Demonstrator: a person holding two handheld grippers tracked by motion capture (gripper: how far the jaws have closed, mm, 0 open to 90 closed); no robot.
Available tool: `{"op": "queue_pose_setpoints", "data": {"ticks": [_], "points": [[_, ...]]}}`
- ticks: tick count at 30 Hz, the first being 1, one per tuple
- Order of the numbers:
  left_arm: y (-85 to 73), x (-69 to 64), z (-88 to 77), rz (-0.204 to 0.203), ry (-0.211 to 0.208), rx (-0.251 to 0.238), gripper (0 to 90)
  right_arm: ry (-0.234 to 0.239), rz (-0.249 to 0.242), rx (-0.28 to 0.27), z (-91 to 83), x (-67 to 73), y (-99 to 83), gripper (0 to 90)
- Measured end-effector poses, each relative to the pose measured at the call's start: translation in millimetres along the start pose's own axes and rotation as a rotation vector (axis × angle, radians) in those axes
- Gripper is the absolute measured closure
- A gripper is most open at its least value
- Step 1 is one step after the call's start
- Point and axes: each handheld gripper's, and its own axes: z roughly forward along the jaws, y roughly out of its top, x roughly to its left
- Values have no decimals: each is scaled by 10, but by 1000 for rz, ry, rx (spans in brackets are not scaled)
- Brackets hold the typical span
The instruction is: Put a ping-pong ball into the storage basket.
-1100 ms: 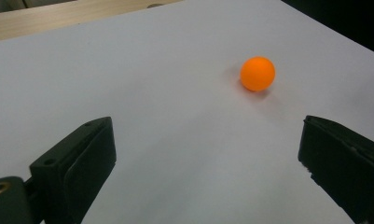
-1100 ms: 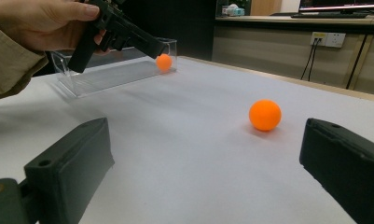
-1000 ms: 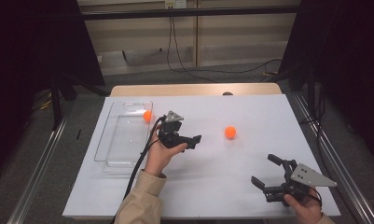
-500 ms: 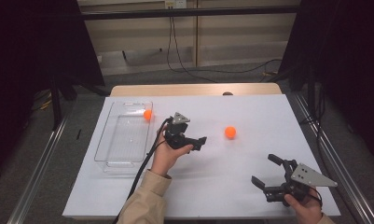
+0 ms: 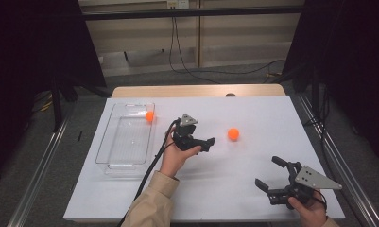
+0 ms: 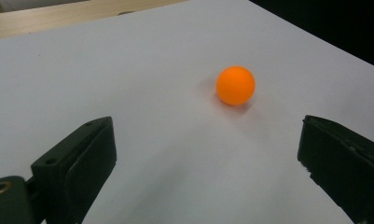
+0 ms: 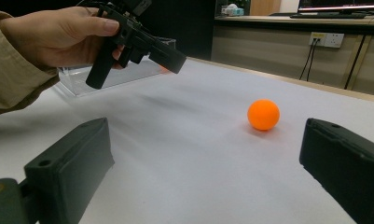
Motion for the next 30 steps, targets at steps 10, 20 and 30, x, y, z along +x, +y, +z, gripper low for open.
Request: {"op": "queue_pose_setpoints", "data": {"ticks": [10, 20, 30], "points": [[38, -129, 191, 50, -10, 14, 48, -3, 0, -1, -10, -8, 0, 21], [52, -207, 339, 59, -18, 35, 51, -3, -2, 0, -15, -3, 1, 21], [72, -232, 440, 65, -7, 48, 52, -6, -2, -1, -20, -4, 1, 20]]}}
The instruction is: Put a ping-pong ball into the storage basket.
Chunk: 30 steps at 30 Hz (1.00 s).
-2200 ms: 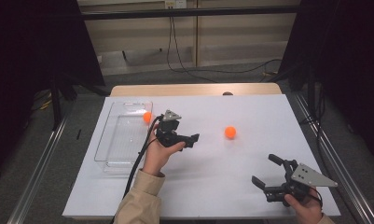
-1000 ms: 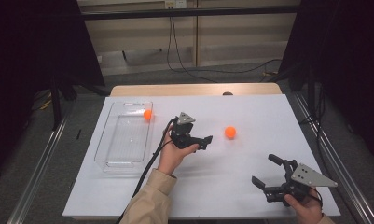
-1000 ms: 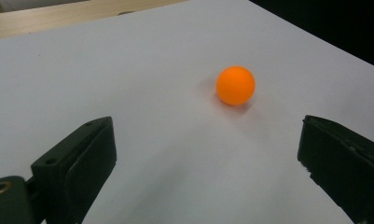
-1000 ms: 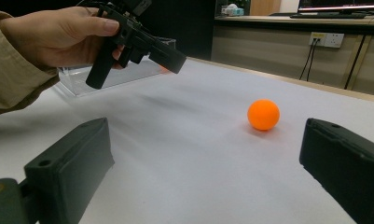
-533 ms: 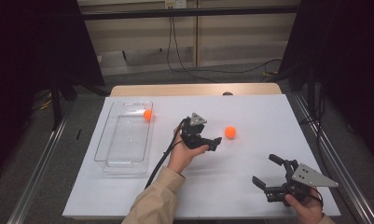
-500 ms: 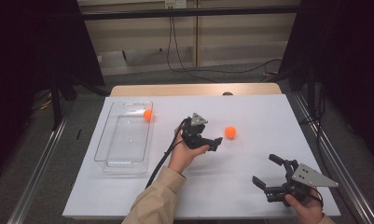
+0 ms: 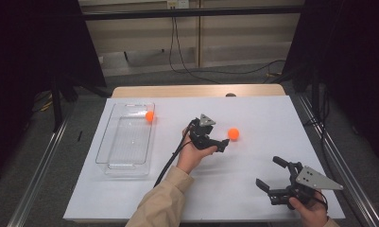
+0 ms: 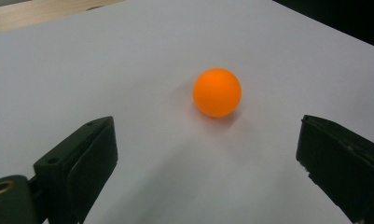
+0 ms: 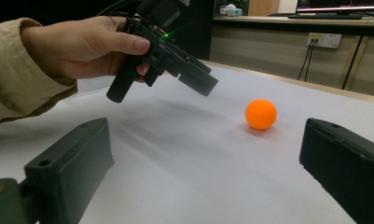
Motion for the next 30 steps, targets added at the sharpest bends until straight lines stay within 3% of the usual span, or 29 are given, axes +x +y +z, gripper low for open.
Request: {"op": "queue_pose_setpoints", "data": {"ticks": [16, 30], "points": [[49, -95, 163, 17, -18, 2, 54, 2, 1, -3, -8, -3, 2, 20], [43, -89, 269, 36, 5, 15, 60, 1, 0, 0, -9, 2, 3, 20]]}}
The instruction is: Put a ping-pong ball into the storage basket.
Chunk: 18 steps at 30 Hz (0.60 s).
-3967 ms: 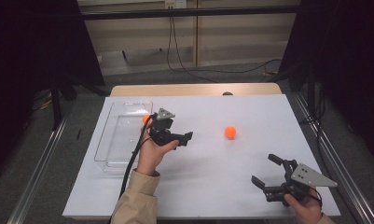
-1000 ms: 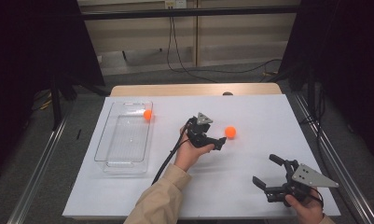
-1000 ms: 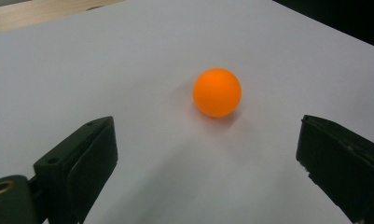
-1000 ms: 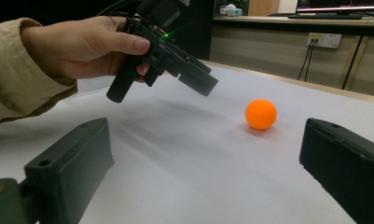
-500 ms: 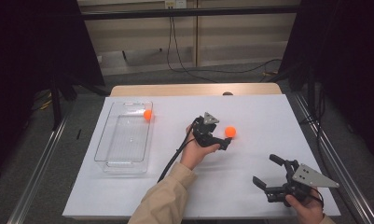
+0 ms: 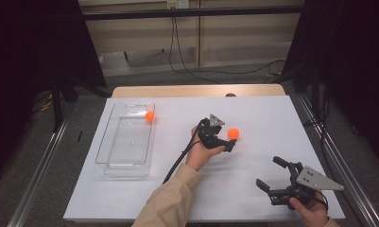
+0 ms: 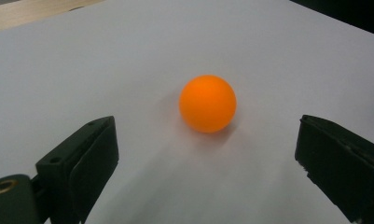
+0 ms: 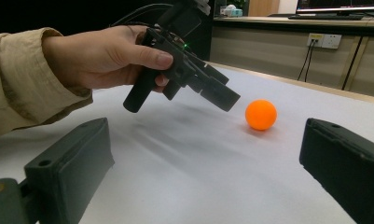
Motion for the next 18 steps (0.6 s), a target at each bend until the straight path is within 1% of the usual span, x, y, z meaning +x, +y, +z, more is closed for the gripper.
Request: {"op": "queue_pose_setpoints", "data": {"ticks": [6, 10, 15, 17, 18], "points": [[17, -25, 33, -3, 0, -2, 60, 0, 0, -1, -1, 0, 0, 21], [25, -34, 51, 8, -3, -2, 60, -1, -1, -1, -2, -4, 0, 21], [28, -46, 86, -3, -9, -4, 61, -2, -1, -3, -4, -3, 0, 21], [29, -40, 99, 2, -6, -1, 61, 0, 0, -3, -4, -3, 1, 21], [28, -43, 110, -5, -9, -1, 62, -1, -1, -3, -3, -4, 1, 21]]}}
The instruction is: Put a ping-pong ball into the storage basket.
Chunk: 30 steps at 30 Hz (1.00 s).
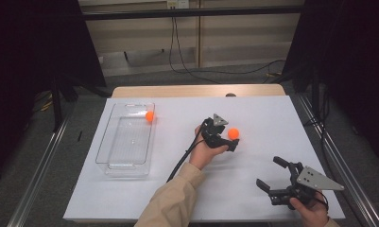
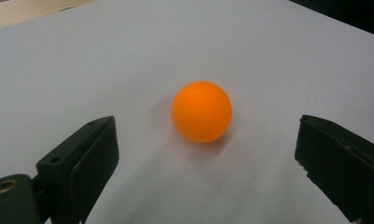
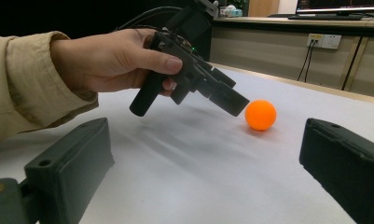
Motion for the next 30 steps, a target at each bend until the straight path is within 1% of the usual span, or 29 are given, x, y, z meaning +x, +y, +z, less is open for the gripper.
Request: {"op": "queue_pose_setpoints", "data": {"ticks": [7, 8, 12, 14, 17, 19, 21, 24, 25, 27, 28, 30], "points": [[13, -10, 54, -2, 0, 4, 68, -1, 3, -2, -4, -1, 0, 21], [16, -12, 63, -9, -5, 6, 68, -2, 4, -3, -4, 0, 0, 21], [17, -8, 101, -6, -3, 11, 65, -2, 5, -3, -6, 2, 0, 21], [17, -2, 123, -13, 1, 9, 65, -1, 5, -4, -7, 4, 1, 22], [15, 12, 157, -12, 7, 18, 65, -2, 5, -4, -9, 2, 1, 22], [10, 25, 175, -19, 12, 25, 65, -2, 7, -4, -9, 0, 0, 22], [4, 39, 194, -32, 10, 22, 65, -2, 7, -4, -10, -1, 0, 22], [2, 55, 209, -36, 22, 28, 64, -2, 7, -4, -9, 0, 0, 23], [2, 56, 217, -44, 28, 24, 65, -1, 7, -4, -9, 0, 0, 23], [6, 61, 221, -40, 35, 19, 67, -1, 8, -4, -9, 0, 0, 23], [6, 68, 226, -30, 39, 22, 70, -1, 7, -4, -9, 0, 0, 23], [5, 74, 240, -40, 38, 19, 70, -1, 8, -5, -10, -1, 0, 23]]}}
